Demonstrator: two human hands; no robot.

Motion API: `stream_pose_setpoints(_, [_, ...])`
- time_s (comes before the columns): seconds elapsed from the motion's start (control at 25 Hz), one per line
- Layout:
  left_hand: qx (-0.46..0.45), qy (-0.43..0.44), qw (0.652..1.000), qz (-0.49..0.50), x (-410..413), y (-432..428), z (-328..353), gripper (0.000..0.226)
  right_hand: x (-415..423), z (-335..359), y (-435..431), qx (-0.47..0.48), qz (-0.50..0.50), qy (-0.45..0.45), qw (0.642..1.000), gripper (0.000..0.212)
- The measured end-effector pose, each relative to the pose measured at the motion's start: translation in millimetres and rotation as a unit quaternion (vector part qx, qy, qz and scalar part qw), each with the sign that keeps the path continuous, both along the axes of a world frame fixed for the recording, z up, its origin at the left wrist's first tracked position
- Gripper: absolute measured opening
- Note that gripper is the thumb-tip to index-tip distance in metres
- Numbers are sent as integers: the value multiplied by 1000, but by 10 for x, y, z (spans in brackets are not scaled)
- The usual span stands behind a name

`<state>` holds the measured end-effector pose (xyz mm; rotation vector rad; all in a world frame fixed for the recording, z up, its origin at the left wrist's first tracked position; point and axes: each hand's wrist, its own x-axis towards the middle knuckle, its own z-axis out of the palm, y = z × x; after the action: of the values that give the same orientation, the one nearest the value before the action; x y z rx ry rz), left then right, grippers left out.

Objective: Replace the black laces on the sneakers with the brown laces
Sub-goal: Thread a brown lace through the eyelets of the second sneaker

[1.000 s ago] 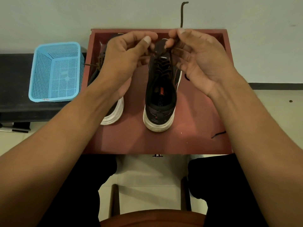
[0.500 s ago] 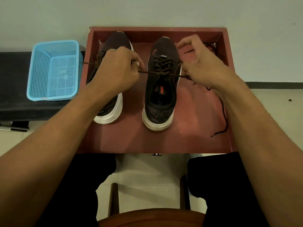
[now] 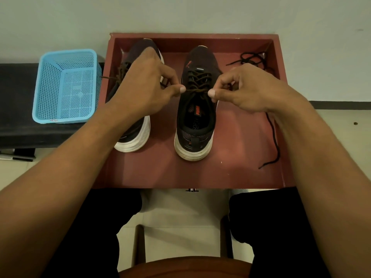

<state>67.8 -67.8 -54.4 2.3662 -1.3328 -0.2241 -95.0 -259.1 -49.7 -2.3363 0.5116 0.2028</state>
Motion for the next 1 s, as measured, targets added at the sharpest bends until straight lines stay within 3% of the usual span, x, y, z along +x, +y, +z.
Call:
stream_pose_setpoints(0.24, [5, -54, 998, -13, -31, 22, 7, 21, -18, 41, 19, -14, 3, -8, 1000, 21])
stream_pose_setpoints(0.44, [-47, 112, 993, 9, -134, -19, 14, 34, -28, 35, 8, 55, -113, -52, 991, 26])
stream_pose_setpoints(0.6, [-70, 132, 989, 3, -152, -22, 0, 36, 4, -5, 26, -47, -88, -33, 995, 32])
stream_pose_setpoints(0.68, [-73, 146, 987, 5, -148, -21, -13, 36, 26, 29, 61, -49, -74, -48, 995, 38])
stream_pose_setpoints(0.84, [-78, 163, 983, 8, -159, -42, -34, 38, 34, 48, 132, 54, -80, -57, 994, 44])
stream_pose_setpoints(1.0, [-99, 262, 960, 22, -235, -83, -55, 46, 98, -41, 163, 183, -139, -84, 970, 44])
